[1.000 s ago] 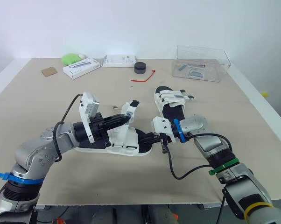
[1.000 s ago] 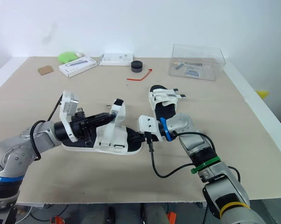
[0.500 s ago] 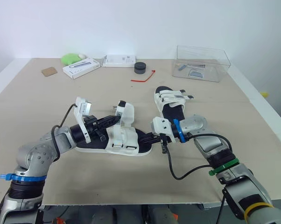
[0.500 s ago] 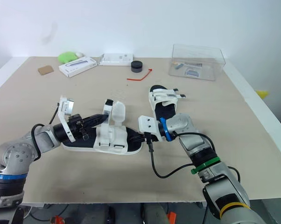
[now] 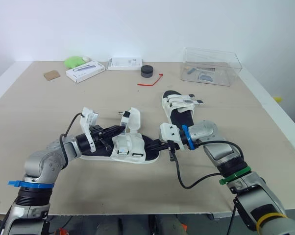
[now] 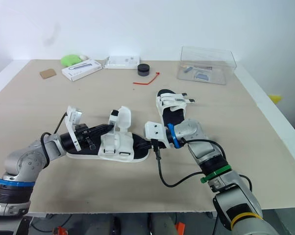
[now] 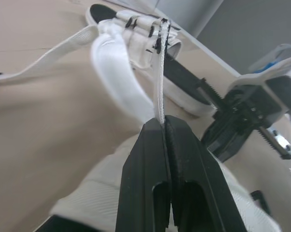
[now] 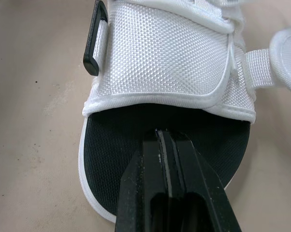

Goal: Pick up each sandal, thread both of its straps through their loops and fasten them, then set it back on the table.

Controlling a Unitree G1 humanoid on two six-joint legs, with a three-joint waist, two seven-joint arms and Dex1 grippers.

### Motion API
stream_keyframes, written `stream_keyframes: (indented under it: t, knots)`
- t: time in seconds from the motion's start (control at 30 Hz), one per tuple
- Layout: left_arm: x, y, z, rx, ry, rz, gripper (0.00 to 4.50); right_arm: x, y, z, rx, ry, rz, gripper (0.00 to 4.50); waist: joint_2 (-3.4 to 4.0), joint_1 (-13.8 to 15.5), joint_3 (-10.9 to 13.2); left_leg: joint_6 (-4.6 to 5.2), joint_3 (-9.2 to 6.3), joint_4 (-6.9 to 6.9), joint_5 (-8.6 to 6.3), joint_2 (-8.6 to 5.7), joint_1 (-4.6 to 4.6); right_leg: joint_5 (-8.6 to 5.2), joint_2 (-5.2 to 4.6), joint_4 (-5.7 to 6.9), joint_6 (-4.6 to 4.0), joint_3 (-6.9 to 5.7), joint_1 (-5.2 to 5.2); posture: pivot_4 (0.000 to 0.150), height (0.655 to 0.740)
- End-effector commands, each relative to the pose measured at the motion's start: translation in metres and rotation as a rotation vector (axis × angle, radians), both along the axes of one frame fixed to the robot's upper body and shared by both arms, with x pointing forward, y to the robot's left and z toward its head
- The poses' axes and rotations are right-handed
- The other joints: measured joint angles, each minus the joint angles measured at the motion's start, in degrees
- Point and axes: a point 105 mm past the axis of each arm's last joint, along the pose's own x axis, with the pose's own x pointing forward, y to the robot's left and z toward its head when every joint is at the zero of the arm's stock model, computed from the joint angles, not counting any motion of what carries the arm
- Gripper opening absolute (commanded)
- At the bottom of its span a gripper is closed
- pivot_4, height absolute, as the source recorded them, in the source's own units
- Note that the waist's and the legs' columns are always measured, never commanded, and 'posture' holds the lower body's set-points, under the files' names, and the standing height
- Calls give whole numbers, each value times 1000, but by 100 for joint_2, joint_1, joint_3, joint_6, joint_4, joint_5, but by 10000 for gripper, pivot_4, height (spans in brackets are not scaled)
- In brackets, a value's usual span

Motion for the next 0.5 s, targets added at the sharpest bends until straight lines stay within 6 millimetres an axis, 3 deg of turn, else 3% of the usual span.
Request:
stream_keyframes:
  t: [0.03,0.2,0.3,0.43,0.47,0.5]
  knots:
    - [4,8,-7,42,2,36,528,0,-14,-19,-80,48,-42,0,0,0,0,0,0,0,0,0,0,0,0,0,0,0,0,1500,7400]
    - [6,10,-20,63,23,50,528,0,-13,-19,-80,53,-39,0,0,0,0,0,0,0,0,0,1,0,0,0,0,0,0,1500,7400]
    - [5,13,-23,83,28,49,8427,0,-12,-19,-77,54,-38,0,0,0,-1,0,0,0,0,0,1,0,-1,0,0,0,0,1500,7400]
    - [5,23,-21,112,5,75,26323,0,-12,-19,-77,54,-39,0,0,0,-1,0,0,-2,0,0,1,-1,-3,0,0,0,0,1500,7400]
    - [5,28,-18,121,-8,79,28559,0,-12,-19,-76,54,-40,0,0,-1,-1,0,1,-2,0,0,1,-1,-3,0,0,0,0,1500,7400]
    - [5,33,-14,138,-27,77,34632,-1,-12,-20,-75,54,-41,0,0,-1,-1,0,1,-2,0,0,0,-1,-4,0,0,0,-1,1500,7400]
